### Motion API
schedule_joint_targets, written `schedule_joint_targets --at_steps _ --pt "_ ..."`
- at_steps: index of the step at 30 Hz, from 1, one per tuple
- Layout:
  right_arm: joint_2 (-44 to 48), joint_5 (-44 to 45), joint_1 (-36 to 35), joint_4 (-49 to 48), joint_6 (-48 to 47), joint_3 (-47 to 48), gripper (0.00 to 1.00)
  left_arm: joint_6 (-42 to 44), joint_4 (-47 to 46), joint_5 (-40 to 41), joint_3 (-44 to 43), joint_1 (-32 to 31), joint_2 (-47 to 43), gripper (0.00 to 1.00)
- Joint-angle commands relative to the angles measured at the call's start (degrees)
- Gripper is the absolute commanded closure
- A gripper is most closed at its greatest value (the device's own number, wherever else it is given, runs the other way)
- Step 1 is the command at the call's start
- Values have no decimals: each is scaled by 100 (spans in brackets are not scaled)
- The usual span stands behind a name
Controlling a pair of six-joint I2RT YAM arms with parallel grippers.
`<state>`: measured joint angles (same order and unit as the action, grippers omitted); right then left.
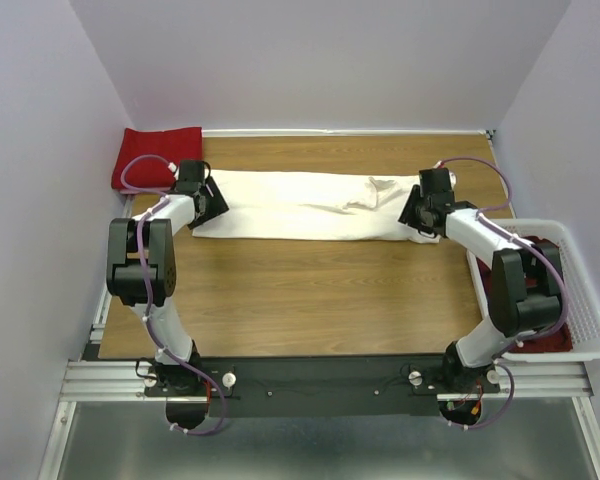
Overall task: Fold and stack the t-shirts
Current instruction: Fold the tshirt
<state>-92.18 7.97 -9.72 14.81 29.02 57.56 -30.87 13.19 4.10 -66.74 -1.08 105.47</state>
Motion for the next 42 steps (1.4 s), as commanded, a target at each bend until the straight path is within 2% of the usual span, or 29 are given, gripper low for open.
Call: schedule_joint_targets --at_steps 1,16,20,30,35,39,41,42 --pt "-221 476 154 -136 289 -210 49 494 447 100 -173 29 96 23" --pt "-740 1330 629 -31 105 -272 48 776 544 276 223 284 246 23" --pt "-705 1366 716 22 8 -263 48 811 571 328 433 345 62 22" --pt "-424 1313 734 259 -168 -298 47 697 439 539 1708 547 -949 21" --pt "-73 585 664 347 -528 87 47 679 676 1013 1568 574 -1650 19" --pt "200 -30 506 365 -634 387 47 732 624 1076 1401 513 -2293 18" --pt "201 -548 462 277 -573 624 47 793 474 1076 1392 425 -2539 17" --pt "157 -1116 418 207 -398 712 47 828 291 1032 1435 398 -2793 17"
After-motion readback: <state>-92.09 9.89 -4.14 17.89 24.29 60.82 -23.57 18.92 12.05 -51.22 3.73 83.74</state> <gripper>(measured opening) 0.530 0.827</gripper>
